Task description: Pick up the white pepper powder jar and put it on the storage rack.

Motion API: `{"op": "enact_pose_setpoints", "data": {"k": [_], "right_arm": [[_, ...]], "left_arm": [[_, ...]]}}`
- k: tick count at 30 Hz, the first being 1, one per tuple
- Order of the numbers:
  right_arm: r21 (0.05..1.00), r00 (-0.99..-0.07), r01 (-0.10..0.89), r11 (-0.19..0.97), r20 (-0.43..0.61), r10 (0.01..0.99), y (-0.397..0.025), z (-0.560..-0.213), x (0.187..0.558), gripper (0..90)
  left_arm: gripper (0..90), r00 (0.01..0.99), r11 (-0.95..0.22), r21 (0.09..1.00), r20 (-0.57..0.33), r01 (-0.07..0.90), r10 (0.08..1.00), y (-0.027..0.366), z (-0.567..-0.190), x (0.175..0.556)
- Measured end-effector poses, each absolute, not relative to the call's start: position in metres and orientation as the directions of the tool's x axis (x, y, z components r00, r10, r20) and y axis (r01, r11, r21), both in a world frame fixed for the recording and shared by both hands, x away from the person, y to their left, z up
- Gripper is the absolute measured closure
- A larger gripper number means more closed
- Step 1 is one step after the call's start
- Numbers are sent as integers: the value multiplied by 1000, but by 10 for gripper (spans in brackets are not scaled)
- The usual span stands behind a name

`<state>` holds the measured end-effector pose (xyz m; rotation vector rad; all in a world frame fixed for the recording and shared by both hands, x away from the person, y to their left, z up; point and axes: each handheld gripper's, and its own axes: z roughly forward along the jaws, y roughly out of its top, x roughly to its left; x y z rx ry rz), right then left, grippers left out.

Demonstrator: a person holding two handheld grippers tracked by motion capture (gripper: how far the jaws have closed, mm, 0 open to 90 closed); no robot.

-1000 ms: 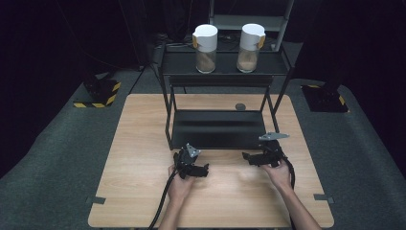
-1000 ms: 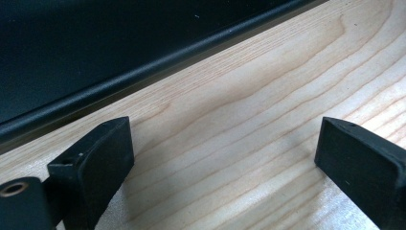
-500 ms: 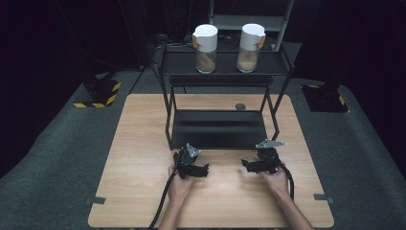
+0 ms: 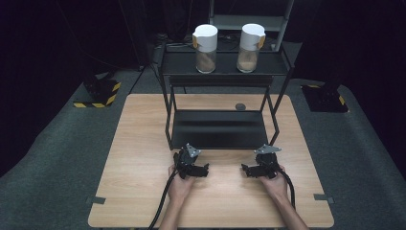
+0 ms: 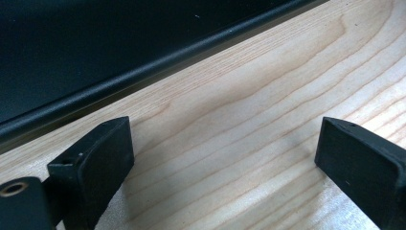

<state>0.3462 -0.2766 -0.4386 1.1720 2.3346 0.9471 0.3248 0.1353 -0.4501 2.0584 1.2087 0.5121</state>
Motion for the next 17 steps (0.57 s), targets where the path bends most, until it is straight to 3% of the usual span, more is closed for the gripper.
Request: {"op": "enact_pose_setpoints", "data": {"k": [17], "right_arm": [[724,-602,543,425,-17,798,-283,-445,343,66]], "left_arm": [[57,489,-332,726,-6,602,872,135,-450,325]]}}
